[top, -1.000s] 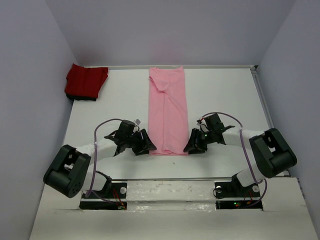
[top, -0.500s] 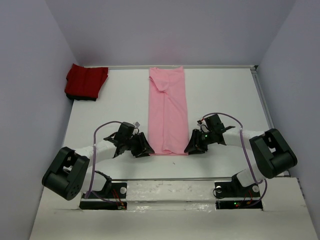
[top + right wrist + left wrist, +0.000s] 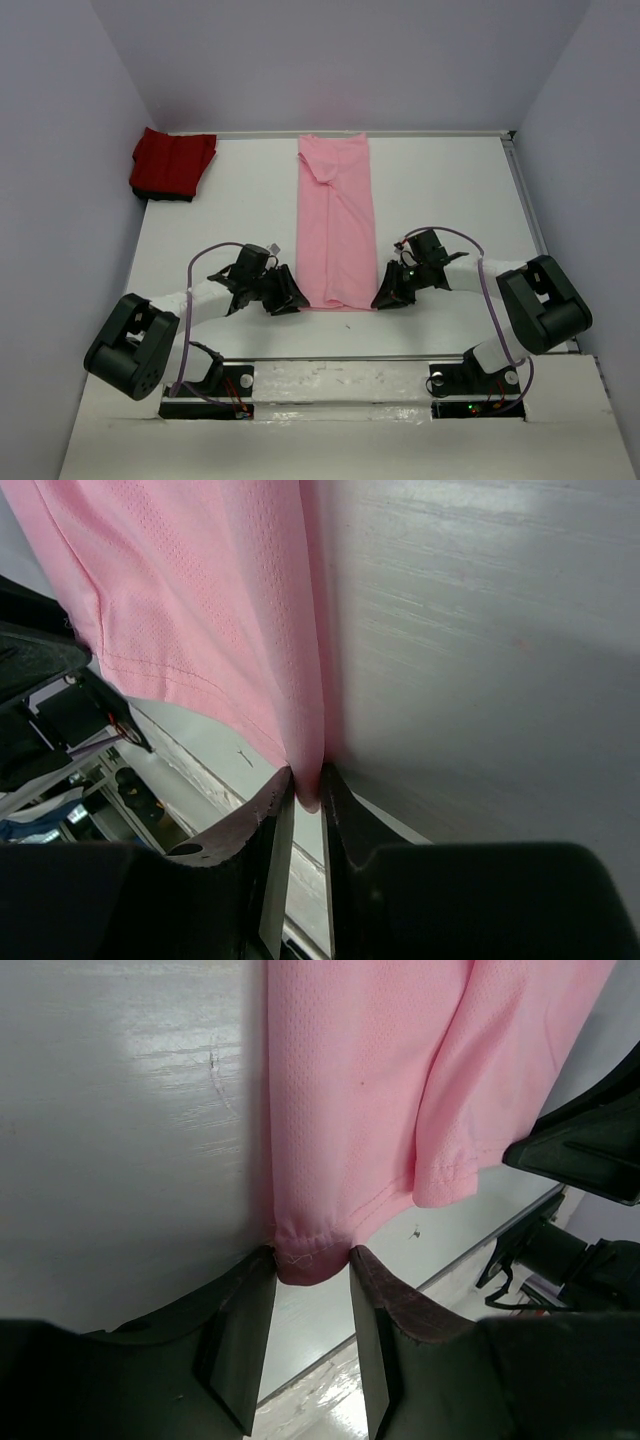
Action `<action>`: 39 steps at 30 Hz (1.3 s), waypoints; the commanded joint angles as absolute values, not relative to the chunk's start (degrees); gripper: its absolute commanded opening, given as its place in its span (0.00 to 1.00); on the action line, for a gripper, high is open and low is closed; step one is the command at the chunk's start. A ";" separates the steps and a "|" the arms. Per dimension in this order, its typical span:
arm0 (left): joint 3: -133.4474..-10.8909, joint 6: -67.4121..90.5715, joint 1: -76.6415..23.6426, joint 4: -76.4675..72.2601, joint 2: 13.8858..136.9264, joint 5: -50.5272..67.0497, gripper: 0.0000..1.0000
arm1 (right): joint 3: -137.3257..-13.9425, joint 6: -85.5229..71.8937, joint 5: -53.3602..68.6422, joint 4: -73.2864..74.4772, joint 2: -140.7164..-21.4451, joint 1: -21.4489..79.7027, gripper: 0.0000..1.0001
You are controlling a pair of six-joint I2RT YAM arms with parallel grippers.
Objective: Fold and stack the t-shirts
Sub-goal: Grab the bottom of the folded rectangular tshirt with both arms
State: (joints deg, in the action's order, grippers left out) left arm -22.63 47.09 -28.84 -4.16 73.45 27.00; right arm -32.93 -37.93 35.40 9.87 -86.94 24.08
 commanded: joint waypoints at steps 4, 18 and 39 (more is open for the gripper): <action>-23.20 45.79 -29.18 -1.93 74.71 26.02 0.56 | -33.05 -36.56 32.34 12.04 -87.28 24.79 0.22; -25.14 45.00 -29.18 -1.05 75.15 25.40 0.28 | -34.19 -35.77 32.87 13.54 -86.57 24.79 0.03; -30.67 41.75 -29.18 2.28 77.43 24.96 0.29 | -37.70 -34.72 33.22 16.52 -86.66 24.79 0.00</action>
